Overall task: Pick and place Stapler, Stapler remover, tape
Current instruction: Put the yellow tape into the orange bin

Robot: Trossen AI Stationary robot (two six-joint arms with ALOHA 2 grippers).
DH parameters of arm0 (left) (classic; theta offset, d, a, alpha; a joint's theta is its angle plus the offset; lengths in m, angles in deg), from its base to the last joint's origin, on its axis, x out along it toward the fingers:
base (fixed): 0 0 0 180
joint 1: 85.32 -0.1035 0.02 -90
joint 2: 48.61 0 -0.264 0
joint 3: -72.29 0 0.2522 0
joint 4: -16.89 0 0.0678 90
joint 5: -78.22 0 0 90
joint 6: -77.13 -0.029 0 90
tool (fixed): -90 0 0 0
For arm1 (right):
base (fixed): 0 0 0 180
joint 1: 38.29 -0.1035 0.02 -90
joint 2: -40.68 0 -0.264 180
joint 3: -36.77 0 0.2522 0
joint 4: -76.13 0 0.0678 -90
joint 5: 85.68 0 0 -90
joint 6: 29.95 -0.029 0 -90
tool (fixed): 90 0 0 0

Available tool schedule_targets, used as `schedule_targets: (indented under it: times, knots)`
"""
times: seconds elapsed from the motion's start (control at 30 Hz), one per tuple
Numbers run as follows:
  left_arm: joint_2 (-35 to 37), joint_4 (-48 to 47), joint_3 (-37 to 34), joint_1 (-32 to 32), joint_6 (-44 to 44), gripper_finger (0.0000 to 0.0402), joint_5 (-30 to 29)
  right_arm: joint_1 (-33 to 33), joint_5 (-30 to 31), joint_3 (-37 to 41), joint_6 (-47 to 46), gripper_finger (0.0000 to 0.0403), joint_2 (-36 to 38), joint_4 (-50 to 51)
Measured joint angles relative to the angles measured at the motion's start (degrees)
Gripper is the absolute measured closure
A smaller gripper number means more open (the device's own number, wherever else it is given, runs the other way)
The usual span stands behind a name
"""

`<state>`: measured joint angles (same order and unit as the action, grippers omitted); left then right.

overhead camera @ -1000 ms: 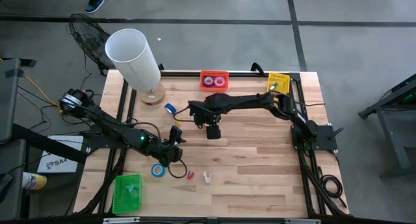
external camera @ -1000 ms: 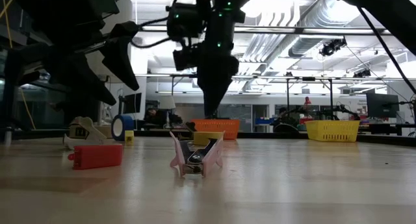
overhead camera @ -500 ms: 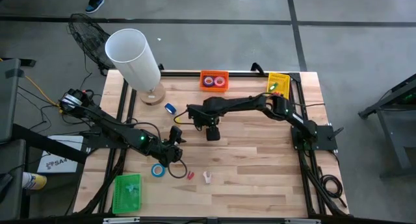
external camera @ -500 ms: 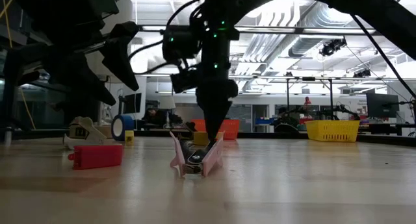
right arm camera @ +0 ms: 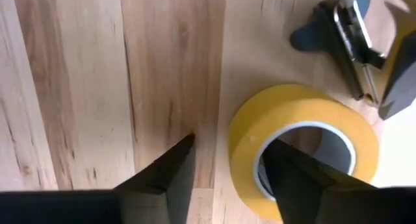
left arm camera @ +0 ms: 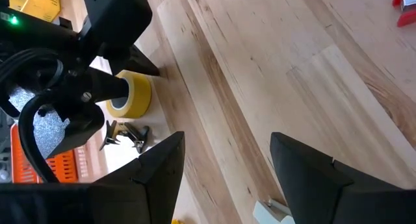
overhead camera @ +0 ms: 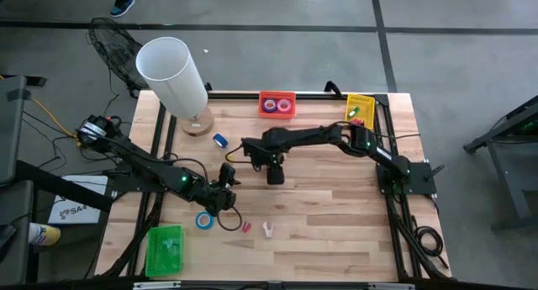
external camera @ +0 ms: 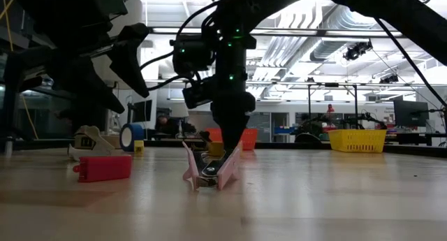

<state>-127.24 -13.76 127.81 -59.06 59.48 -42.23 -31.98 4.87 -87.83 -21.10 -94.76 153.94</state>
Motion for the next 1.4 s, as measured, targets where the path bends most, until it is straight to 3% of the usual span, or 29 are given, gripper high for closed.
schedule_targets:
  times: [0.33, 0.47, 0.63, 0.73, 1.0, 1.17, 1.4]
  knots:
    - [0.00, 0.02, 0.00, 0.00, 0.00, 0.0179, 0.00, 0.00, 0.72, 0.00, 1.23, 0.0373, -0.02, 2.56]
    - [0.00, 0.02, 0.00, 0.00, 0.00, 0.0179, 0.00, -0.01, 2.19, 0.05, 2.55, 0.0373, 0.15, 4.30]
    - [0.00, 0.04, 0.00, 0.00, 0.00, 0.0179, 0.00, 0.24, 11.08, 0.39, 2.55, 0.0372, 2.51, 6.63]
    - [0.00, 0.15, 0.00, 0.00, 0.00, 0.0179, -0.04, 1.36, 13.00, 0.15, 2.51, 0.0372, 5.44, 5.63]
    - [0.00, 0.49, 0.00, 0.00, 0.00, 0.0179, -0.07, 6.56, 11.38, 0.11, 1.56, 0.0372, 11.23, 0.04]
    - [0.00, 0.49, 0.00, 0.01, 0.00, 0.0179, -0.11, 12.02, 7.22, 0.15, -6.25, 0.0372, 11.60, -6.99]
    - [0.00, 0.44, 0.00, 0.00, 0.00, 0.0179, -0.09, 19.67, 6.21, 0.13, -14.88, 0.0372, 11.72, -14.47]
